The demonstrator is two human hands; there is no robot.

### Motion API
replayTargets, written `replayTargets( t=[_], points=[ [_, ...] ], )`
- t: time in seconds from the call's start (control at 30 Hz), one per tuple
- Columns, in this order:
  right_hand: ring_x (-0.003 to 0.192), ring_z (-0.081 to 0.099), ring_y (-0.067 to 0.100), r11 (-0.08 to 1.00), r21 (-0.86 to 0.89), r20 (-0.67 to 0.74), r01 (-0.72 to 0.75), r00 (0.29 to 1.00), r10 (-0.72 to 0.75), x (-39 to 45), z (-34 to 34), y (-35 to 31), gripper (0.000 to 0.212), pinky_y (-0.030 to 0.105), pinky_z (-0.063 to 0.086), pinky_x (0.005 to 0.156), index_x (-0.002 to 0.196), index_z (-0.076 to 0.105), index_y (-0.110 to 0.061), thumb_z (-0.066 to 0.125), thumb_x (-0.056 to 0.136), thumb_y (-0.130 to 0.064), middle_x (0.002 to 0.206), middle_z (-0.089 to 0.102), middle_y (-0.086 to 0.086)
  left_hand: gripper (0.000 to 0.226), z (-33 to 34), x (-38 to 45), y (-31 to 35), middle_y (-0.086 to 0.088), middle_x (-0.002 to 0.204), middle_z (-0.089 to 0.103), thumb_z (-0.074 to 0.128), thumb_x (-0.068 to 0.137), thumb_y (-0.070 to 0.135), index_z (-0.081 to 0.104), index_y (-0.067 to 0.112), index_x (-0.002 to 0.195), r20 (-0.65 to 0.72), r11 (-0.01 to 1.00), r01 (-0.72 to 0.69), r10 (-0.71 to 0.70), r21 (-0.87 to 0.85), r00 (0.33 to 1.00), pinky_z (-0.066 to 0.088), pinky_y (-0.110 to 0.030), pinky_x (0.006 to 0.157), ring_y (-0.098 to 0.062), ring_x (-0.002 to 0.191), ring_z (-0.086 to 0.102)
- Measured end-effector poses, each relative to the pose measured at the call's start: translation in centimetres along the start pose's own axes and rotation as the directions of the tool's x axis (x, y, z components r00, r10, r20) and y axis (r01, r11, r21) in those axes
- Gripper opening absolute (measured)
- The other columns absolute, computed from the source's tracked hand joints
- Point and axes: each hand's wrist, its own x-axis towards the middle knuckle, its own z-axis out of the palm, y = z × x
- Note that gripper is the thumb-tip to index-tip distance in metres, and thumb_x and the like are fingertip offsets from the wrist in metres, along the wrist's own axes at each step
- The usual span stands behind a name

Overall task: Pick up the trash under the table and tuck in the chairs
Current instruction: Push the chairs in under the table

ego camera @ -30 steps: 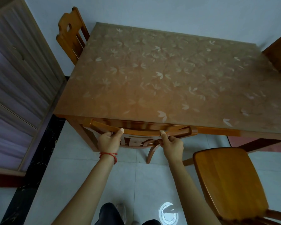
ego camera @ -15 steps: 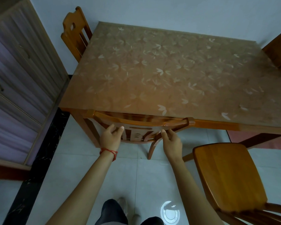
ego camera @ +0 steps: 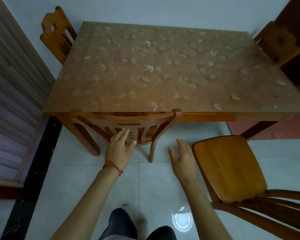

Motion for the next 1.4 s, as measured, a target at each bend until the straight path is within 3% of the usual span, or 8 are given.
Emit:
replayTargets(
  t=[0.27, 0.47, 0.73, 0.93, 1.1, 1.2, 1.4],
  points=[
    [0.137, 0.031, 0.021, 0.984, -0.077, -0.143, -0.16, 0.979, 0.148, -2.2, -3.5, 5.6, 0.054, 0.035, 0.028, 0.111, 0.14, 0.036, -0.014, 0.042, 0.093, -0.04, 0.148, 0.036, 0.005, 0.055, 5.0, 0.9, 4.7, -0.008, 0.149, 0.031, 0.05, 0.09, 0.032, 0.033, 0.011, 0.138, 0.215, 0.931, -0.324, 0.286, 0.17, 0.934, 0.019, -0.036, 0.113, -0.025, 0.139, 0.022],
    [0.136, 0.034, 0.027, 0.911, -0.024, -0.295, -0.413, 0.873, 0.388, -4.4, -5.3, 8.8, 0.055, 0.043, 0.03, 0.11, 0.14, 0.035, -0.015, 0.043, 0.092, -0.041, 0.148, 0.036, 0.006, 0.054, 9.3, 2.6, 8.2, -0.013, 0.143, 0.04, 0.048, 0.088, 0.035, 0.041, 0.006, 0.134, 0.404, 0.791, -0.591, 0.495, 0.156, 0.769, 0.027, -0.044, 0.109, -0.03, 0.135, 0.031],
    [0.135, 0.036, 0.025, 0.734, 0.142, -0.444, -0.664, 0.62, 0.647, -9.9, -5.0, 11.0, 0.054, 0.038, 0.03, 0.11, 0.139, 0.036, -0.016, 0.044, 0.092, -0.041, 0.148, 0.037, 0.006, 0.062, 14.2, 2.2, 12.2, -0.012, 0.145, 0.037, 0.036, 0.087, 0.047, 0.036, 0.008, 0.136, 0.622, 0.569, -0.822, 0.64, 0.011, 0.452, 0.027, -0.043, 0.109, -0.03, 0.137, 0.028],
    [0.134, 0.036, 0.024, 0.567, 0.296, -0.509, -0.769, 0.375, 0.774, -16.8, -3.8, 11.8, 0.053, 0.035, 0.03, 0.109, 0.137, 0.039, -0.012, 0.047, 0.092, -0.038, 0.145, 0.041, 0.009, 0.058, 17.6, -2.6, 14.8, -0.009, 0.15, 0.028, 0.046, 0.09, 0.037, 0.029, 0.011, 0.14, 0.716, 0.372, -0.92, 0.675, -0.122, 0.177, 0.021, -0.042, 0.112, -0.026, 0.14, 0.019],
    [0.132, 0.039, 0.028, 0.423, 0.419, -0.558, -0.803, 0.139, 0.818, -24.0, -3.0, 11.8, 0.052, 0.038, 0.033, 0.107, 0.136, 0.041, -0.008, 0.051, 0.091, -0.033, 0.142, 0.044, 0.013, 0.057, 19.8, -8.9, 16.9, -0.015, 0.141, 0.043, 0.059, 0.084, 0.032, 0.042, 0.007, 0.133, 0.709, 0.168, -0.948, 0.7, -0.271, -0.079, 0.031, -0.049, 0.106, -0.034, 0.133, 0.034],
    [0.132, 0.039, 0.027, 0.347, 0.487, -0.574, -0.801, 0.005, 0.819, -27.9, -2.6, 11.9, 0.051, 0.038, 0.034, 0.106, 0.135, 0.042, -0.007, 0.051, 0.091, -0.032, 0.142, 0.044, 0.014, 0.052, 21.1, -12.9, 17.6, -0.02, 0.123, 0.059, 0.071, 0.074, 0.026, 0.057, 0.002, 0.118, 0.653, 0.002, -0.934, 0.715, -0.358, -0.249, 0.044, -0.053, 0.091, -0.04, 0.116, 0.053],
    [0.131, 0.04, 0.026, 0.247, 0.579, -0.578, -0.777, -0.177, 0.797, -35.4, -2.4, 12.6, 0.05, 0.037, 0.035, 0.105, 0.135, 0.042, -0.009, 0.051, 0.091, -0.032, 0.142, 0.045, 0.012, 0.05, 23.1, -21.4, 18.8, -0.023, 0.116, 0.063, 0.073, 0.073, 0.024, 0.058, -0.001, 0.114, 0.579, -0.153, -0.855, 0.676, -0.495, -0.456, 0.047, -0.053, 0.087, -0.042, 0.109, 0.057]
  ],
)
